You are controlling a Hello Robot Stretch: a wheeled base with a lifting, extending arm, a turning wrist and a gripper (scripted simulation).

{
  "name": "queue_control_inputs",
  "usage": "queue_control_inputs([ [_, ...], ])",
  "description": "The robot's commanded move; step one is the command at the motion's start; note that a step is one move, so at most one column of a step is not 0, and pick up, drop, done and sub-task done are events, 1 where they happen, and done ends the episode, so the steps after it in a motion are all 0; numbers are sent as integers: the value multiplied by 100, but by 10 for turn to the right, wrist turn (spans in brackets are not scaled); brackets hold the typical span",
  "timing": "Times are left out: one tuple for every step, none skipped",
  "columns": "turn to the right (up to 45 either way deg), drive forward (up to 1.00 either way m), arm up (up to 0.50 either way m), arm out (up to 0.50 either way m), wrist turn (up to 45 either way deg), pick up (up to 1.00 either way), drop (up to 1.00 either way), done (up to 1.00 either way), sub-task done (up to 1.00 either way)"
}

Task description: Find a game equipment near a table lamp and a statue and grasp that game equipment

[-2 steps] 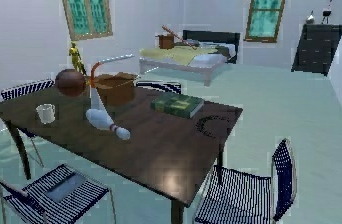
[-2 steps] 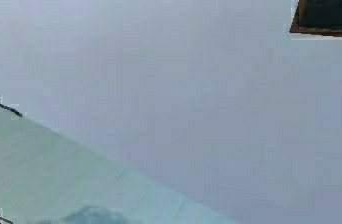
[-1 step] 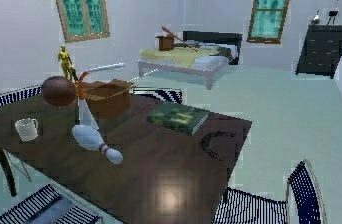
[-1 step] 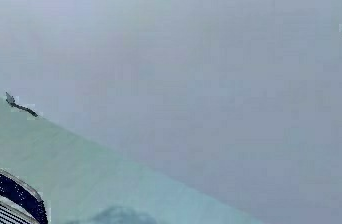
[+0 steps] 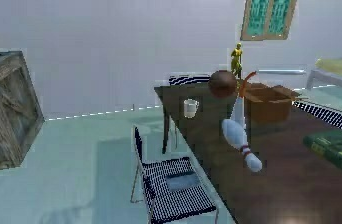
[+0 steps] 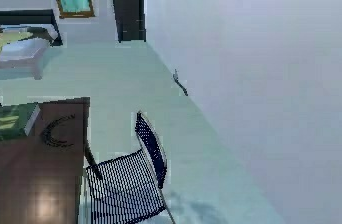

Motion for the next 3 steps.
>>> queue_control_inputs([
  [-450,0,0,0,0,0,0,0,0],
  [-60,0,0,0,0,0,0,0,0],
  [0,65,0,0,0,0,0,0,0],
])
